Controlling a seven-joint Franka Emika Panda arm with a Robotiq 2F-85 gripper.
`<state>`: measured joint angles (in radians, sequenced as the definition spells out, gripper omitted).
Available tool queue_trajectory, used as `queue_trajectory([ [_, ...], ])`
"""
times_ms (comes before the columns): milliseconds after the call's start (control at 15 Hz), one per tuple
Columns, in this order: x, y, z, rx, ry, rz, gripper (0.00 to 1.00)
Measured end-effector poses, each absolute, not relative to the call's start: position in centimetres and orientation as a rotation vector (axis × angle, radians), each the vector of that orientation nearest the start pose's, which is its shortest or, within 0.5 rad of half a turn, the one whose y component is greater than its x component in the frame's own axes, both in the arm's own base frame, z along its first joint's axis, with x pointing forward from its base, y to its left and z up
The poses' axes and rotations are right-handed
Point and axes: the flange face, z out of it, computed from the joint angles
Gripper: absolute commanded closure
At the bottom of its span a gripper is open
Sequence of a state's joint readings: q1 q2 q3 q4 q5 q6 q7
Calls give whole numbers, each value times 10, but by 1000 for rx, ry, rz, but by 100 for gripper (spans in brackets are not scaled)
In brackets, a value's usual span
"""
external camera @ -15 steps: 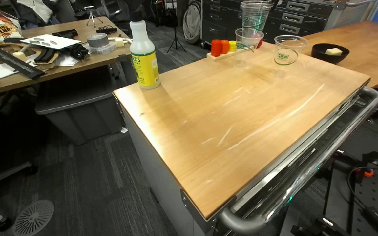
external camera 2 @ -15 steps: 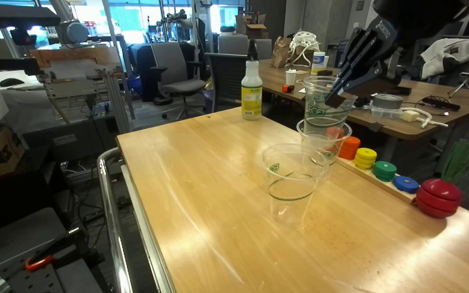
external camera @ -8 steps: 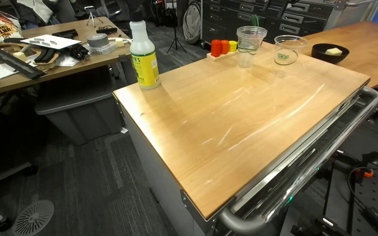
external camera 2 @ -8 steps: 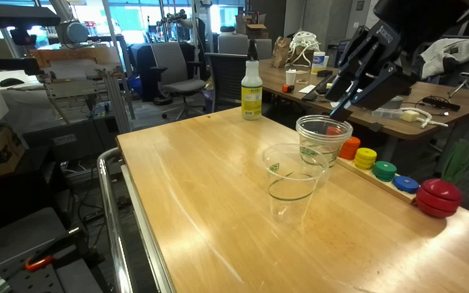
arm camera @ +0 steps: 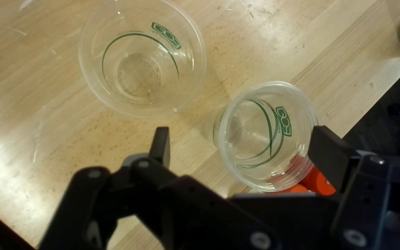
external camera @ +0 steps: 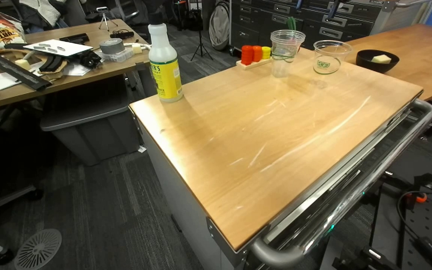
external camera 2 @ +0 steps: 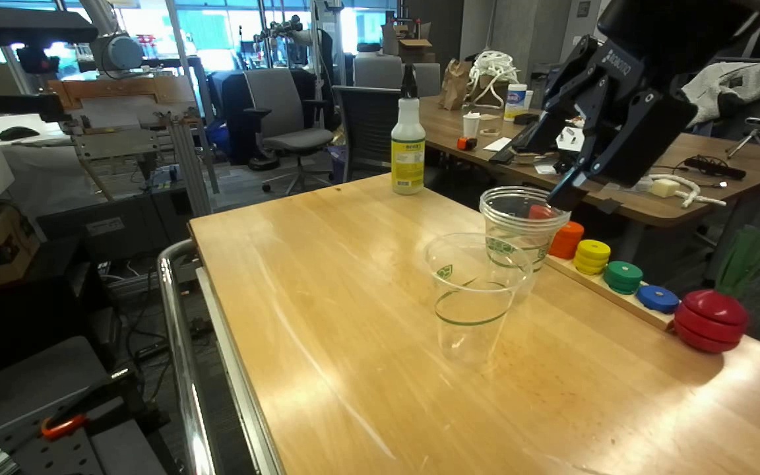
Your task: Stack the clear cups together
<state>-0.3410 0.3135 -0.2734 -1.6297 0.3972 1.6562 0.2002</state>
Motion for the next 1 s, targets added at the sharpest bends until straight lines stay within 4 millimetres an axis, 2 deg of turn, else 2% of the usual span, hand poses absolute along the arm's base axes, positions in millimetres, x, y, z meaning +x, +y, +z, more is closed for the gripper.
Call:
queue_trajectory([
  [333,545,-308,418,-2536,1195,314,0],
  [867,564,-307,387,-2559,1184,373,0],
  [933,564,-308,382,-2558,1185,382,25],
  [1000,565,-308,379,-2557,1186,392,28],
])
